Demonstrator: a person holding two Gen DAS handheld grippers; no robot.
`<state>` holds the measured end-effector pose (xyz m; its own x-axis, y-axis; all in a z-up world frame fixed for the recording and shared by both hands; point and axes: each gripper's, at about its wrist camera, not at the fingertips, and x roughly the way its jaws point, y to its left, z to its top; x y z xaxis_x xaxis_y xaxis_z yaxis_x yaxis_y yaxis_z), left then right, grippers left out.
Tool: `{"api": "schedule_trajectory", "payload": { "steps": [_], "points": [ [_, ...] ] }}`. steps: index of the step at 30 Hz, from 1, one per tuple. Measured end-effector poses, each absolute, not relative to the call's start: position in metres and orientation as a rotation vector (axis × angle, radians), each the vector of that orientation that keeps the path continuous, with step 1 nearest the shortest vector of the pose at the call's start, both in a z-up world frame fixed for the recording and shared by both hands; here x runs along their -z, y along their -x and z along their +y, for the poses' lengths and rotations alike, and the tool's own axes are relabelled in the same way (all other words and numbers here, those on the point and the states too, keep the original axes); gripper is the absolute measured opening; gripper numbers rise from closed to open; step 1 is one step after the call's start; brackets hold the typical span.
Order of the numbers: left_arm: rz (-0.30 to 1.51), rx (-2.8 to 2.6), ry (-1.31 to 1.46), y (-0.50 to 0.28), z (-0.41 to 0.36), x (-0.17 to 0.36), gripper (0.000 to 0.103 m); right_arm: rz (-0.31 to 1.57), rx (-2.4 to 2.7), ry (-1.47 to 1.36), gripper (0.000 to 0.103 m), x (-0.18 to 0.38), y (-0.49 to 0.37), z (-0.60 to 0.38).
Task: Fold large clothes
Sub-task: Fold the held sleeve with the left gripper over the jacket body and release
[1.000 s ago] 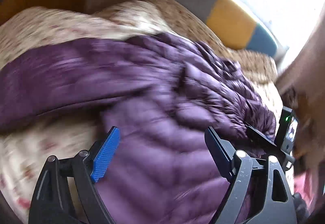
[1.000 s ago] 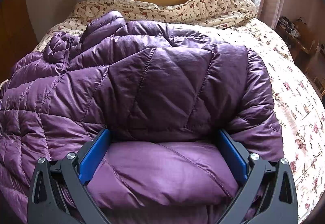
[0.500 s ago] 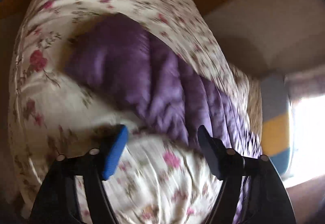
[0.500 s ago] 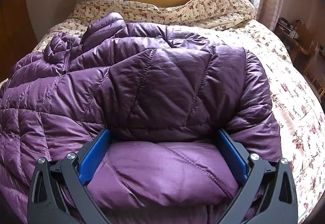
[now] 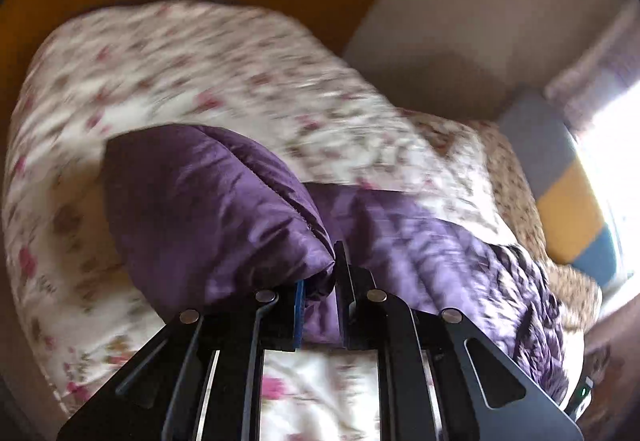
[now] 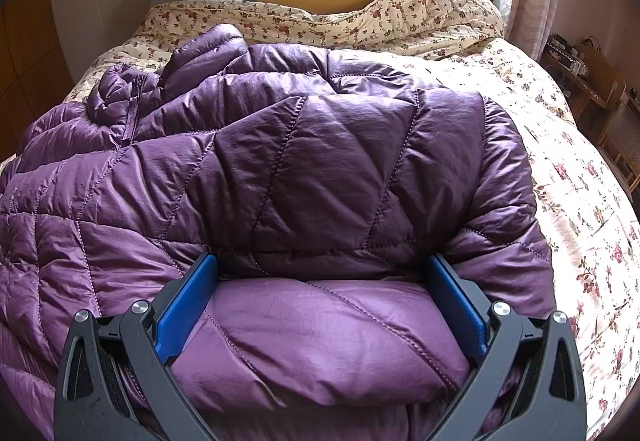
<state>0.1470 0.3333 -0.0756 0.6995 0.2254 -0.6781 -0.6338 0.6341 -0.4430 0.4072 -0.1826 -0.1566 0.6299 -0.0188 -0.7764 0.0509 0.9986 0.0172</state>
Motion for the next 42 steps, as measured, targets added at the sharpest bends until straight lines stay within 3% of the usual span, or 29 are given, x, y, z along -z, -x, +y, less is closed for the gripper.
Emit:
{"api": "schedule_trajectory", "payload": {
  "steps": [2,17,37,39,41,42],
  "points": [
    [0.613,-0.485,0.686,-0.164,0.32,0.067,0.009,0.888,0.039,-0.04,0.101,0.157,-0.407,-0.183],
    [0.65,-0.102,0.52,-0.291,0.19,0.044,0.005,0.888,0.04,-0.04,0.101,0.157,-0.407,-0.183],
    [0.823,0.35,0.335,-0.383,0.009,0.076,0.006,0.887,0.039,-0.042,0.101,0.157,-0.407,-0.184],
    [0.832,0.405,0.332,-0.383,0.0,0.078,0.042,0.887,0.039,-0.042,0.101,0.157,-0.406,-0.183],
    [0.814,0.429,0.321,-0.378,-0.007,0.076,0.063,0.887,0.039,-0.042,0.101,0.157,-0.406,-0.184],
    [0.81,0.444,0.323,-0.376,-0.009,0.075,0.065,0.887,0.039,-0.042,0.101,0.157,-0.406,-0.184]
  ]
}}
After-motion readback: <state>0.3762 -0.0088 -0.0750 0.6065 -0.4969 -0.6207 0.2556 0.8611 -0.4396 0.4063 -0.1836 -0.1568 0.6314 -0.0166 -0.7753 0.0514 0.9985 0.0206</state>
